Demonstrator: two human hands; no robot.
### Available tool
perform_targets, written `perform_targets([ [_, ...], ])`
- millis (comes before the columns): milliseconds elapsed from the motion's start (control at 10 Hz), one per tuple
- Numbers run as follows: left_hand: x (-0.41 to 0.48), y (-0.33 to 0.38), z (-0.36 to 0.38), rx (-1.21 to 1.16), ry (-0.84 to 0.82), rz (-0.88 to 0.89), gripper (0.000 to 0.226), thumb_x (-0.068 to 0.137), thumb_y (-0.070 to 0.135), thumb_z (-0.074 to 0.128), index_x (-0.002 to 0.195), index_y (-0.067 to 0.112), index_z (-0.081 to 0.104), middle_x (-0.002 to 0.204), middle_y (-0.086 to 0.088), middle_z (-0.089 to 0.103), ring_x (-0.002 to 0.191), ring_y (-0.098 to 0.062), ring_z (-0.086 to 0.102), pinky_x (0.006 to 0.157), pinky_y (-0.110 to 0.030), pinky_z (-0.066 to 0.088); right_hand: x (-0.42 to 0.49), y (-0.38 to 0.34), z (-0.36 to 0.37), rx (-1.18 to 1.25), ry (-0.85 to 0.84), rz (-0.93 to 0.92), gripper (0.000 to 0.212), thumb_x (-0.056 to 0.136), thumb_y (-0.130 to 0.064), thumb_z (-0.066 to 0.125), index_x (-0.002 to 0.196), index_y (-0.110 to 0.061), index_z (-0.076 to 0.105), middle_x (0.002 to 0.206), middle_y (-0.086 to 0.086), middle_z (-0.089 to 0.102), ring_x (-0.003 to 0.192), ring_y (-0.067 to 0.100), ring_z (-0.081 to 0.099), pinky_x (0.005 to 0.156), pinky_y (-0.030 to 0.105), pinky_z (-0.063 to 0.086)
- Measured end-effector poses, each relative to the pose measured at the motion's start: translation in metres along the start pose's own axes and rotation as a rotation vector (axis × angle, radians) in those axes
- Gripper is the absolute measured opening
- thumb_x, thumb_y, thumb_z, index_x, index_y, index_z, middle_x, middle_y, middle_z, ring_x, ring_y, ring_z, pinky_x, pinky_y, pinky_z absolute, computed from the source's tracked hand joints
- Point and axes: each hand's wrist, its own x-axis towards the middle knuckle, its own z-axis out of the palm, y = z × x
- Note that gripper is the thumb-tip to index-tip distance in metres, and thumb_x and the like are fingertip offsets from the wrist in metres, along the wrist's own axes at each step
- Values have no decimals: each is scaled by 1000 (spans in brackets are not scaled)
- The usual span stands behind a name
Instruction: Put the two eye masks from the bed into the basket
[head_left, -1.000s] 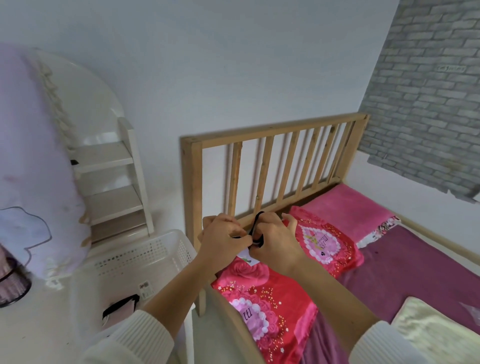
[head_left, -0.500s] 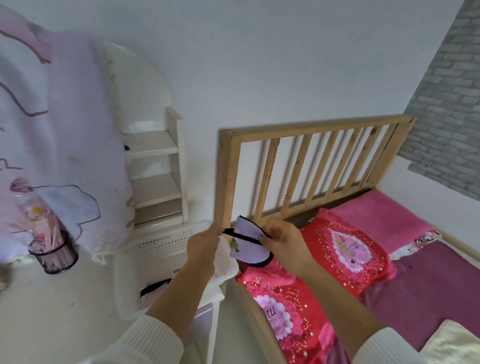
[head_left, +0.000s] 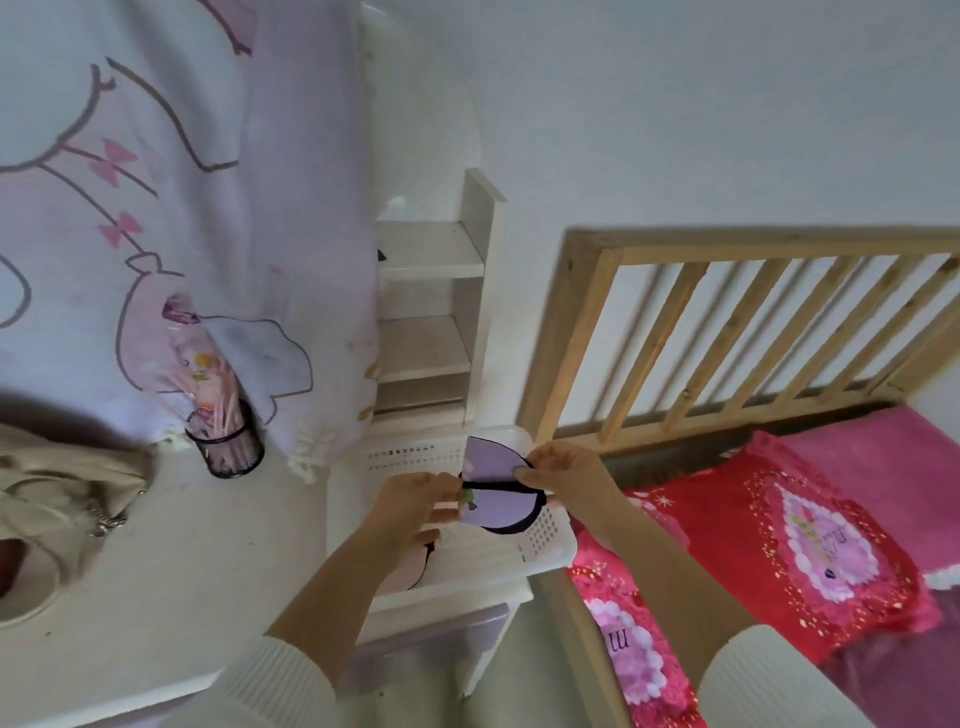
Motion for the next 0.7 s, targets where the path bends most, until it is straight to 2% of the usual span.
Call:
perform_targets([
  [100,22,-12,-14,92,179,80,16,77,26,67,77,11,69,77,0,72,74,-19,65,70,-30,48,41,12,15,-40,-75,78,11,77,-8,77,74,-7,66,80,16,68,72,25,64,67,34,54],
  [200,39,-30,-25,369,332,136,10,85,23,60,79,16,64,80,4,65,76,-17,59,62,-23,42,79,35,30,-171,-132,146,14,78,-3,72,70,-5,61,82,18,62,79,30,59,74,41,49],
  [300,50,-52,-27,534,325,98,8,88,22,57,91,20,64,95,6,63,80,-13,56,61,-19,38,108,62,43,-266,-228,214,14,78,-1,70,68,-5,61,83,17,63,83,34,62,80,48,55],
  [400,57,-67,-22,611,323,2,20,88,24,54,103,15,65,102,0,63,84,-18,58,69,-25,41,128,87,54,-395,-334,263,16,79,-8,70,66,-8,61,82,13,63,81,28,62,82,46,56],
  [500,62,-78,-15,665,300,-45,24,88,25,56,107,14,66,116,-8,63,99,-24,63,79,-24,44,137,103,60,-499,-420,277,20,80,-11,68,74,7,63,79,17,62,75,23,57,68,34,49],
  [600,68,-86,-11,696,287,-53,26,86,26,59,108,16,67,120,-7,60,105,-24,61,86,-24,45,147,111,62,-579,-431,210,31,79,-14,66,97,11,65,100,26,70,87,31,65,77,37,51],
  [700,66,-79,-14,747,347,37,25,87,22,59,110,16,64,128,-5,55,110,-22,57,92,-27,47,147,87,59,-631,-456,99,37,82,-18,66,114,0,63,117,17,66,105,28,62,87,31,48],
])
